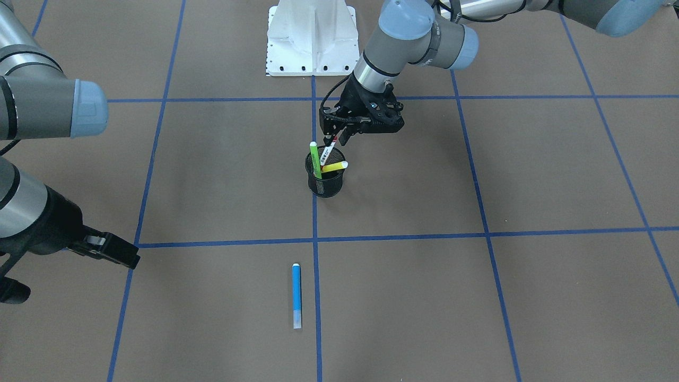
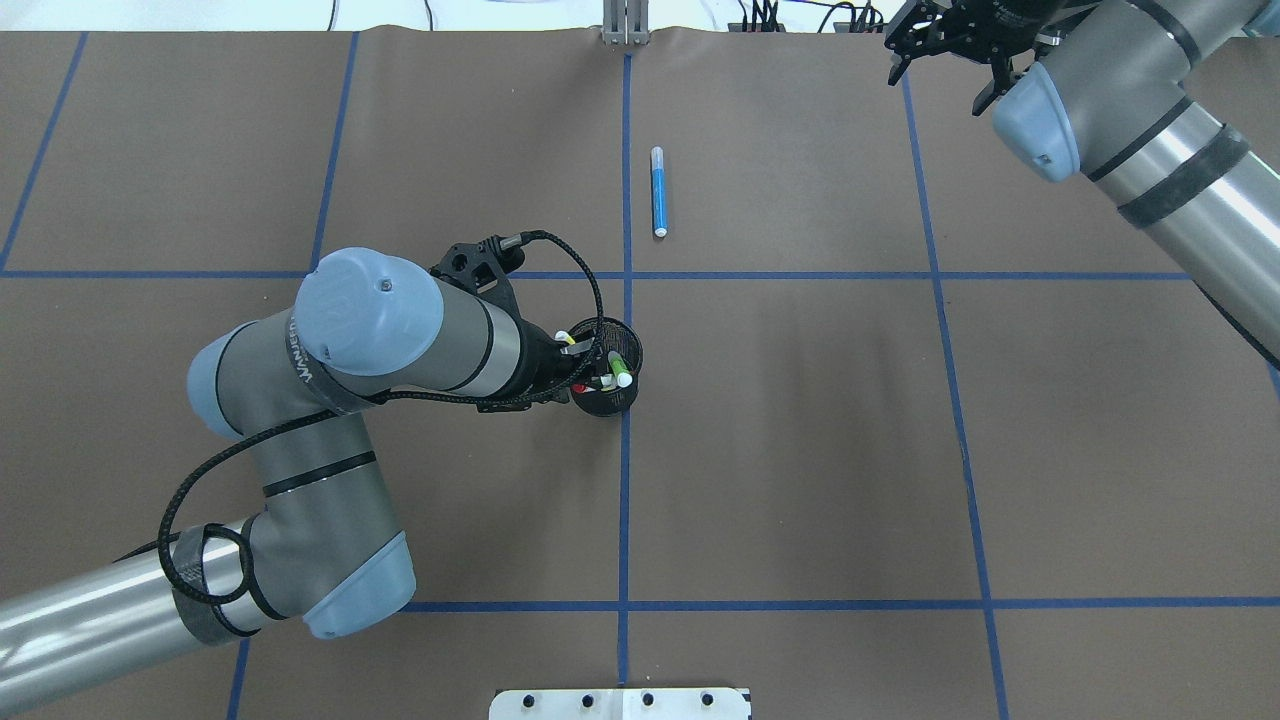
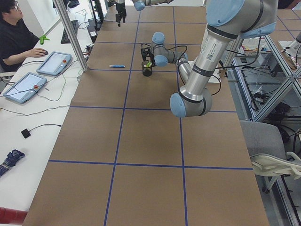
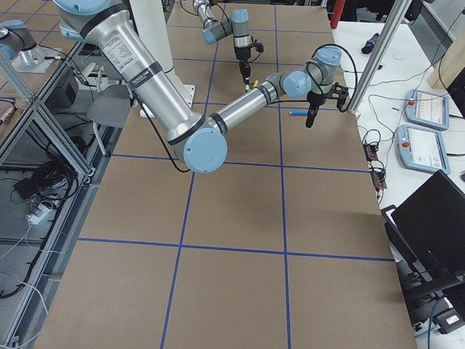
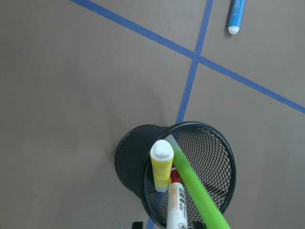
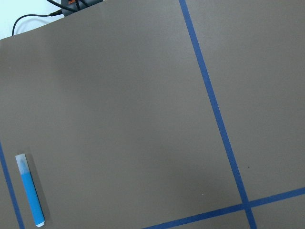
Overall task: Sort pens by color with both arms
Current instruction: 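Close the left gripper on the red-capped white marker in the cup, then lift the red-capped white marker out of the cup with the left gripper, then carry the white marker toward the blue marker with the left gripper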
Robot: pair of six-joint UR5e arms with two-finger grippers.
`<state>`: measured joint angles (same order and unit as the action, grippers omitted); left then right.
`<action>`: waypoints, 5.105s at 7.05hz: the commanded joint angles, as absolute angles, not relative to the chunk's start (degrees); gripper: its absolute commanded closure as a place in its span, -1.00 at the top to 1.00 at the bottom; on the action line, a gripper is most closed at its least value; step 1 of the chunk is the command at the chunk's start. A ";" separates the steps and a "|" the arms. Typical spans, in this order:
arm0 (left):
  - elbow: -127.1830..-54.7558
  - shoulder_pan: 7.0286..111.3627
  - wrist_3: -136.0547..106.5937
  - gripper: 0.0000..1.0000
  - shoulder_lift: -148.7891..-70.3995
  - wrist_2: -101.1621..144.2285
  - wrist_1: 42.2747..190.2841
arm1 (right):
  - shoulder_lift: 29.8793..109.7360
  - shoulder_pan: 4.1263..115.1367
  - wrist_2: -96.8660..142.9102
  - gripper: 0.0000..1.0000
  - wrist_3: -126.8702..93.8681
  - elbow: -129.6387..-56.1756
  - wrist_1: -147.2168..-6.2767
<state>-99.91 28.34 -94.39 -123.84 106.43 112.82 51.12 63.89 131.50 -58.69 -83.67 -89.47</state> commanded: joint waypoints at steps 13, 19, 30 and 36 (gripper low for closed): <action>-116.81 38.04 -93.52 -1.00 -123.83 115.13 96.94 | 51.94 64.16 132.01 1.00 -58.80 -87.10 -89.74; -95.59 38.52 -89.82 -1.00 -130.85 90.07 116.59 | 51.68 63.55 131.75 1.00 -58.71 -87.10 -89.47; -59.50 29.09 -91.32 -1.00 -143.26 61.87 135.53 | 51.68 63.19 131.40 1.00 -58.62 -86.49 -89.30; -59.15 29.79 -91.41 0.99 -144.93 61.70 135.53 | 51.59 62.93 131.13 1.00 -58.36 -86.48 -89.21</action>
<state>-59.03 29.40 -91.41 -144.86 61.71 135.53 51.60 63.01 131.21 -58.56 -86.48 -89.28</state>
